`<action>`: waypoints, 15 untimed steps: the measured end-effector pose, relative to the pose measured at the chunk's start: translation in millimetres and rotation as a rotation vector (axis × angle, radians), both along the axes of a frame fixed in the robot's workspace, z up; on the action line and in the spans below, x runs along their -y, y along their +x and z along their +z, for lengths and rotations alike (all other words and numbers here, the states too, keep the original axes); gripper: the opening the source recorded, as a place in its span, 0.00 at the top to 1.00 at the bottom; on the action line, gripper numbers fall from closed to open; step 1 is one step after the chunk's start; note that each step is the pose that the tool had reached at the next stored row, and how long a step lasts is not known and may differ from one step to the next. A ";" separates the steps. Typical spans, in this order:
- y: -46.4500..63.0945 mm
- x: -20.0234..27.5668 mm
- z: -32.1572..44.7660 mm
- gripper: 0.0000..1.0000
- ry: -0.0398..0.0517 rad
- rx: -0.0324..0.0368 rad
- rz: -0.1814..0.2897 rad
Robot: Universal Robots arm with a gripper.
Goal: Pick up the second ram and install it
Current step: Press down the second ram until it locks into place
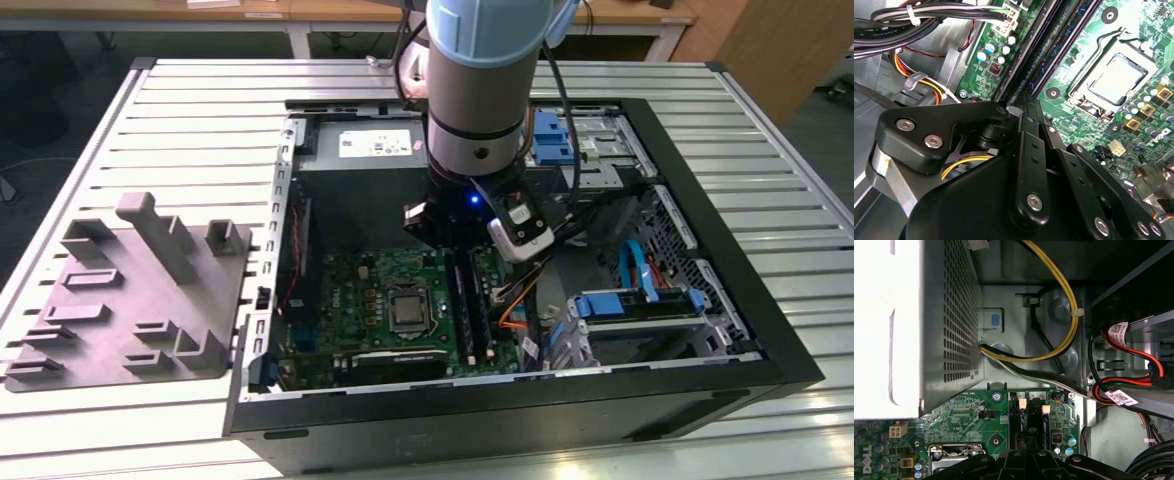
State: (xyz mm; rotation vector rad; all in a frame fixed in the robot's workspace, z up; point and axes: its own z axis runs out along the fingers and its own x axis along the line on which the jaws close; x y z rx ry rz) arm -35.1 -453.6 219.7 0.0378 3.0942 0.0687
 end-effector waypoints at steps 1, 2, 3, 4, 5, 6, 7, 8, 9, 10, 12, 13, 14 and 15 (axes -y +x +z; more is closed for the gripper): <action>0.0 0.0 -0.5 0.90 0.0000 0.0000 0.000; 0.0 0.0 -0.6 0.90 -0.0001 -0.0001 0.000; 0.0 0.0 -0.6 0.90 -0.0002 -0.0001 0.000; 0.0 0.0 -0.7 0.90 -0.0002 -0.0002 0.000; 0.0 0.0 -0.7 0.90 -0.0002 -0.0001 0.000; 0.0 0.0 -0.8 0.90 0.0000 0.0001 0.000; 0.0 0.0 -1.0 0.90 0.0001 0.0000 0.000; 0.0 -0.1 -1.5 0.90 0.0004 0.0000 0.000; 0.0 0.0 -1.7 0.90 0.0003 0.0000 0.000; 0.0 0.0 -1.7 0.90 0.0001 0.0000 0.000; 0.0 0.0 -1.7 0.90 0.0000 0.0000 0.000; 0.0 0.0 -1.7 0.90 0.0000 0.0000 0.000; 0.0 0.0 -1.8 0.90 -0.0001 -0.0001 0.000; 0.0 0.0 -2.3 0.90 0.0002 0.0000 0.000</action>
